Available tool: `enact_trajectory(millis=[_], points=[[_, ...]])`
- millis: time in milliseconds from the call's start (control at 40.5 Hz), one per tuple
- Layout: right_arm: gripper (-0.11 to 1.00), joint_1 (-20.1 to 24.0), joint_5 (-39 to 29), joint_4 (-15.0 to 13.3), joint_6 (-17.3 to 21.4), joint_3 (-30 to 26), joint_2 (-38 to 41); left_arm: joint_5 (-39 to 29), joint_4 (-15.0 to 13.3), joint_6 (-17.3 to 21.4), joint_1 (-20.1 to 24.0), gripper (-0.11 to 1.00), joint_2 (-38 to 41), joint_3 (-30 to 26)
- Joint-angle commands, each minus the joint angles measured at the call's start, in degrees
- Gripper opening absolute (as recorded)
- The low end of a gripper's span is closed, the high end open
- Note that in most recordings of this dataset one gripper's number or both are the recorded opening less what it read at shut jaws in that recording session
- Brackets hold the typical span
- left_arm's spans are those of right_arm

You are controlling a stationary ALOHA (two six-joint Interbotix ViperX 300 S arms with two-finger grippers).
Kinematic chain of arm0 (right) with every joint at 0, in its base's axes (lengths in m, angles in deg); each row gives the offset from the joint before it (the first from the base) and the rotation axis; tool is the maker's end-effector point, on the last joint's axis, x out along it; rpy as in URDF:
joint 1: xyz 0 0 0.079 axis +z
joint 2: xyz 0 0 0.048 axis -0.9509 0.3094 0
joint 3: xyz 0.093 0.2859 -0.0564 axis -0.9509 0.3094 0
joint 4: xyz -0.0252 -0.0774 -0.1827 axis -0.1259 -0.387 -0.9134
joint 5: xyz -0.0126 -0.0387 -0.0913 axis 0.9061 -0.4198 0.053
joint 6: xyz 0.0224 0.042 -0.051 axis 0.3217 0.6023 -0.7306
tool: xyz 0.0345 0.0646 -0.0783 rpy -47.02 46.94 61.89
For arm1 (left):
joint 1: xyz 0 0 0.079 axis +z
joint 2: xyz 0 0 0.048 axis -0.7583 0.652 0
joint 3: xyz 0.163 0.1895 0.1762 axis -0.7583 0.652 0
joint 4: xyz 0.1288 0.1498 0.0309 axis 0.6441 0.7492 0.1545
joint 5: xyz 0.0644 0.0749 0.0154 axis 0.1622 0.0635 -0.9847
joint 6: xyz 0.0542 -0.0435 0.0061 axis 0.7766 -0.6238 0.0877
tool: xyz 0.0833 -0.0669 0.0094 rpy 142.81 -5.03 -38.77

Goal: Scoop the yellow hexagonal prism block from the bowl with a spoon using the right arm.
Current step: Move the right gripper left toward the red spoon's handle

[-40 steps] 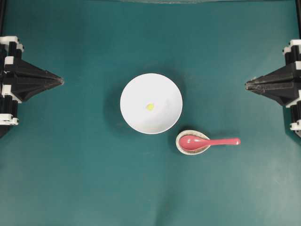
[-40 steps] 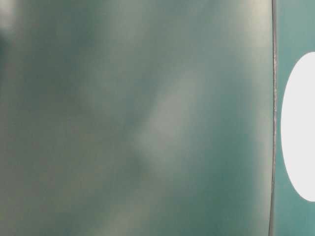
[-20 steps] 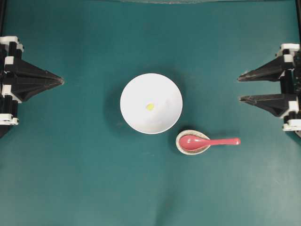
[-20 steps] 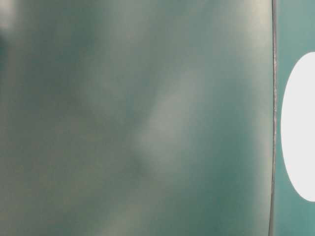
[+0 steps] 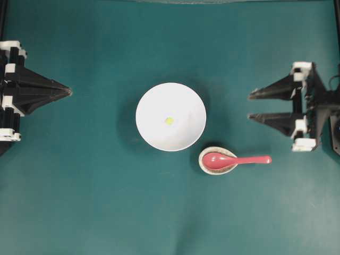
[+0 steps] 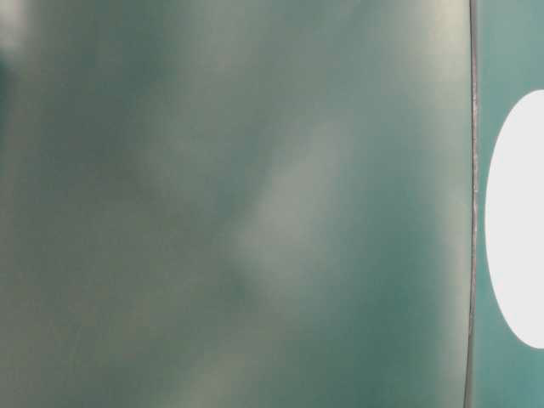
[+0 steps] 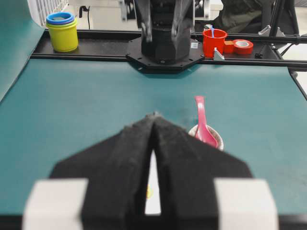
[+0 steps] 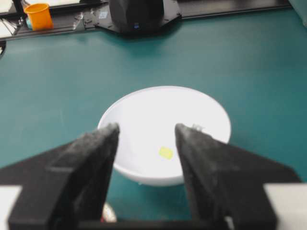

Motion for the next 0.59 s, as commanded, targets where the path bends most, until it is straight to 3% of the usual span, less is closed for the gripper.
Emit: enact_trajectory(millis=[0, 321, 568], points=[[0.55, 1.49, 5.10, 1.41, -0.18, 0.26, 3.87, 0.09, 0.18, 0.09, 0.09, 0.00, 0.18, -1.14], [0.55, 11.16, 18.11, 9.40, -0.18, 2.02, 16.96, -0.09, 0.18, 0.26, 0.09, 0.00, 0.26, -1.05], [0.55, 19.78, 23.03, 16.52, 0.00, 1.14, 26.19, -0.09, 0.18, 0.26, 0.09, 0.00, 0.09, -1.05]])
